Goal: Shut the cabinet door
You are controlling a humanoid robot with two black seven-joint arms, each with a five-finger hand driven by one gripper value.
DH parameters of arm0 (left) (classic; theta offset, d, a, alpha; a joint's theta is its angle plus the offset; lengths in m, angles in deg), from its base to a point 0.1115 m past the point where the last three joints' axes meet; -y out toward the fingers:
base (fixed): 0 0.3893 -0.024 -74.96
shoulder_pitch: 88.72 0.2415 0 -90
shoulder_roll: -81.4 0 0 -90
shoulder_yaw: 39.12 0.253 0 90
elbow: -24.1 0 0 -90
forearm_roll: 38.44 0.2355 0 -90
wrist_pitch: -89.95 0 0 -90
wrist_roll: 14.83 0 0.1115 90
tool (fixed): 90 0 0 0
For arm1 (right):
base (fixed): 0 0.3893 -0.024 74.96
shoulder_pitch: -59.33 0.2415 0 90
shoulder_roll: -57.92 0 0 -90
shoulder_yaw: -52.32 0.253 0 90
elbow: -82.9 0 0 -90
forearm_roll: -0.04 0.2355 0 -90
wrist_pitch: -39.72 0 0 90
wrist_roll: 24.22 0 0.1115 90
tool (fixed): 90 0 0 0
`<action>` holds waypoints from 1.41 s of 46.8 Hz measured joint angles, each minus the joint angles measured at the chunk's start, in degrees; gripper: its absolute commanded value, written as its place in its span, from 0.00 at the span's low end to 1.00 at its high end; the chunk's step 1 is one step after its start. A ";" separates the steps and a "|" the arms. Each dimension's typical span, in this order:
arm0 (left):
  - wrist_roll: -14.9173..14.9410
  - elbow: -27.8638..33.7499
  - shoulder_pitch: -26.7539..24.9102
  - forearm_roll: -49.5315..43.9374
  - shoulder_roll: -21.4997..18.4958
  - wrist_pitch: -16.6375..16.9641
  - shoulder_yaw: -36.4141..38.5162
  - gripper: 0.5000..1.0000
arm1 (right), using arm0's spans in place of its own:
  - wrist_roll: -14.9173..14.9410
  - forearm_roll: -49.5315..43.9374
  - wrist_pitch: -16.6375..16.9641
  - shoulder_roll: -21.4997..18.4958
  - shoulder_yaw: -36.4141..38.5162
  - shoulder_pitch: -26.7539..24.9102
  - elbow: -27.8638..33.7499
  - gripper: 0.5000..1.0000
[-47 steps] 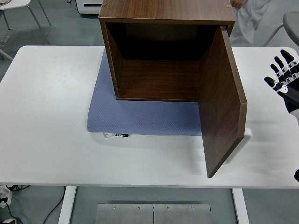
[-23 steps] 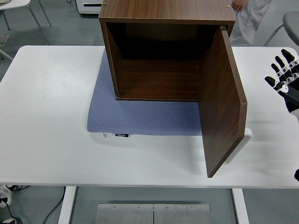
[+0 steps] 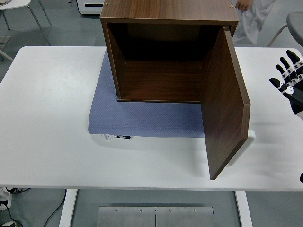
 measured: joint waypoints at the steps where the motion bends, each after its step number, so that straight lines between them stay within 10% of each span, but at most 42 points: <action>1: 0.00 0.00 0.00 0.00 0.00 0.00 0.00 1.00 | 0.00 0.00 0.00 0.00 0.02 0.00 0.00 1.00; 32: 0.00 -0.01 0.00 0.00 0.00 0.00 0.00 1.00 | 0.00 -0.05 0.28 1.51 0.17 0.24 -0.35 1.00; 66: -0.01 0.00 0.00 0.00 0.00 0.00 0.00 1.00 | 0.00 -6.86 11.73 8.30 -0.16 -9.48 -6.00 1.00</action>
